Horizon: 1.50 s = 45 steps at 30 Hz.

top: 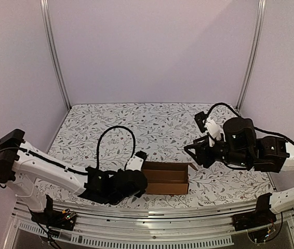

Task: Fold the paper box

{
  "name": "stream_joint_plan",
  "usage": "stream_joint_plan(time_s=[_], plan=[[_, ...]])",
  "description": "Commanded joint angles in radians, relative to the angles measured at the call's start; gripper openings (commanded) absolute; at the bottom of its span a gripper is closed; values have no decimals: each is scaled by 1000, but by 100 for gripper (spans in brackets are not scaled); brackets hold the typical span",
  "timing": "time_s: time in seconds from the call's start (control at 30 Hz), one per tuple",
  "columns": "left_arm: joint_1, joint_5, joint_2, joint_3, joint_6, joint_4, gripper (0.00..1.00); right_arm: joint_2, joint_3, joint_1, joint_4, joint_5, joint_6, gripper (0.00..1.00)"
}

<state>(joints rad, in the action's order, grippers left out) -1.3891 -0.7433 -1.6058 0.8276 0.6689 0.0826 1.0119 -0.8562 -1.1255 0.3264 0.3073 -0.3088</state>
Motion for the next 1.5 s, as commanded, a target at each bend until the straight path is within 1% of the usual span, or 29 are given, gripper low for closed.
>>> stream_joint_plan(time_s=[0.0,0.13,0.3,0.5,0.7,0.93,0.97,1.07,1.13,1.3,1.47], plan=[[-16,-82,-44,-17,-89,-107,0,101,-67,-4,33,54,39,43],[-16,-69,-78,-42,-152,-252,0,177,-99,4,17,46,39,40],[-16,-61,-135,-97,-226,-440,0,261,-106,21,-13,15,16,33],[-17,-33,-175,-179,-215,-618,0,332,-66,22,-64,-4,-32,26],[-23,1,-179,-181,-207,-620,0,384,-40,21,-97,-19,-81,17],[-38,-1,-189,-143,-172,-580,0,429,8,2,-147,-50,-143,11],[-41,-6,-188,-140,-173,-580,2,435,14,-3,-153,-53,-151,11],[-45,-13,-183,-130,-177,-573,19,451,33,-11,-165,-59,-175,8],[-50,-15,-178,-128,-177,-566,27,453,49,-15,-172,-56,-188,7],[-85,-44,-158,-159,-206,-616,40,456,79,-16,-178,-43,-206,5],[-121,-87,-137,-177,-244,-659,46,470,85,-16,-185,-35,-210,4]])
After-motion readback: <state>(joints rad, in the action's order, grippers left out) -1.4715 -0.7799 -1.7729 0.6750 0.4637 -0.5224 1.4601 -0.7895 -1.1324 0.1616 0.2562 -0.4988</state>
